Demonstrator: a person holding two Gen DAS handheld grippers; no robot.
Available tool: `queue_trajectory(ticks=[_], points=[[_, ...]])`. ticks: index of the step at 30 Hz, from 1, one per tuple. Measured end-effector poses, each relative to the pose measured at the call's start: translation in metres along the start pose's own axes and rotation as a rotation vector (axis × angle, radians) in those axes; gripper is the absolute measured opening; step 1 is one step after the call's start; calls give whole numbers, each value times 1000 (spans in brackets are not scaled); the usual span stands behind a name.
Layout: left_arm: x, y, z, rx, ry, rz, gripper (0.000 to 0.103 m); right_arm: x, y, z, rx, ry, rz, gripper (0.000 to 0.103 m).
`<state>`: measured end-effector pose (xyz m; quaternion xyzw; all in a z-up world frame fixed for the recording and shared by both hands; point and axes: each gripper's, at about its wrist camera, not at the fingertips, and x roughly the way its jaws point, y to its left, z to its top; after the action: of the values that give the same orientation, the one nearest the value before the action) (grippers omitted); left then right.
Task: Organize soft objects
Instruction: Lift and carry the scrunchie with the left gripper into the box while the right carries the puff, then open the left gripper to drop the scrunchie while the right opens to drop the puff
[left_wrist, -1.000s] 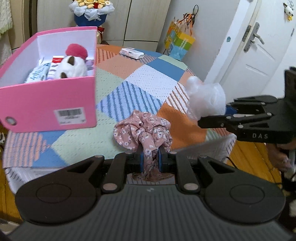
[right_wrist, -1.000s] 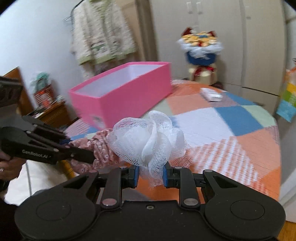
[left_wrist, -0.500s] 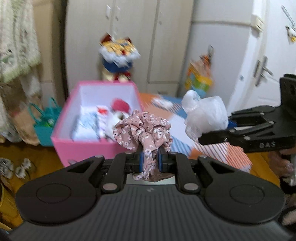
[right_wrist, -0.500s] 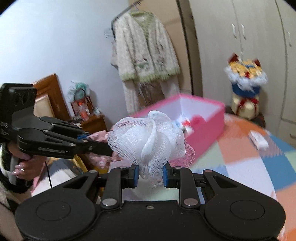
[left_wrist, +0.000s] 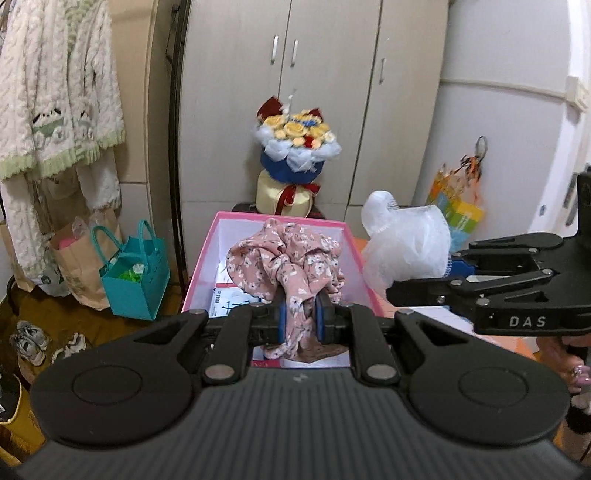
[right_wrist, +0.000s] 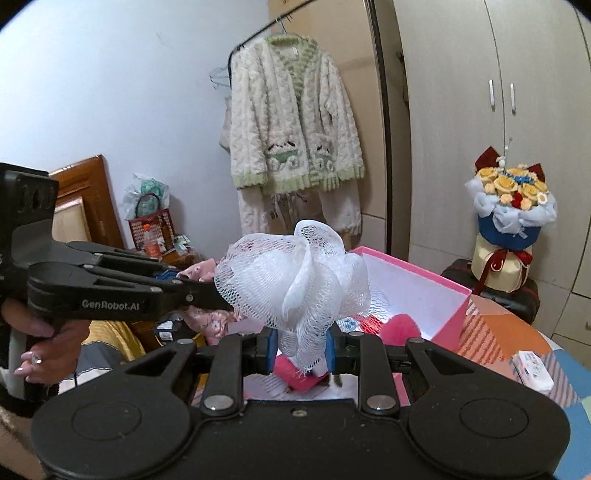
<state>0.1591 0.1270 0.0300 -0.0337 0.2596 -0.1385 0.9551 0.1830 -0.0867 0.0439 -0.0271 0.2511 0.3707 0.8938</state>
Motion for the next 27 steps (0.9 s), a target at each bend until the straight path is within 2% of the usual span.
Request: queue_trajectory(ticks=[6, 15, 18, 20, 21, 22, 25, 27], points=[[52, 21, 2, -52, 96, 39, 14, 53, -17, 5, 5, 99, -4, 29], [81, 32, -12, -45, 209, 55, 16, 82, -28, -4, 3, 255, 56, 30], [84, 28, -16, -24, 229, 51, 17, 94, -25, -8, -20, 309, 41, 31], [82, 24, -19, 0, 223, 64, 23, 98, -20, -11, -46, 324, 47, 38], [82, 23, -19, 8, 223, 74, 33, 98, -18, -12, -60, 331, 50, 39], [81, 22, -20, 12, 218, 87, 38, 98, -16, -12, -72, 334, 48, 45], [77, 20, -18, 26, 199, 108, 45, 100, -15, -11, -73, 336, 35, 62], [71, 21, -15, 21, 182, 110, 50, 99, -17, -11, -54, 334, 28, 63]])
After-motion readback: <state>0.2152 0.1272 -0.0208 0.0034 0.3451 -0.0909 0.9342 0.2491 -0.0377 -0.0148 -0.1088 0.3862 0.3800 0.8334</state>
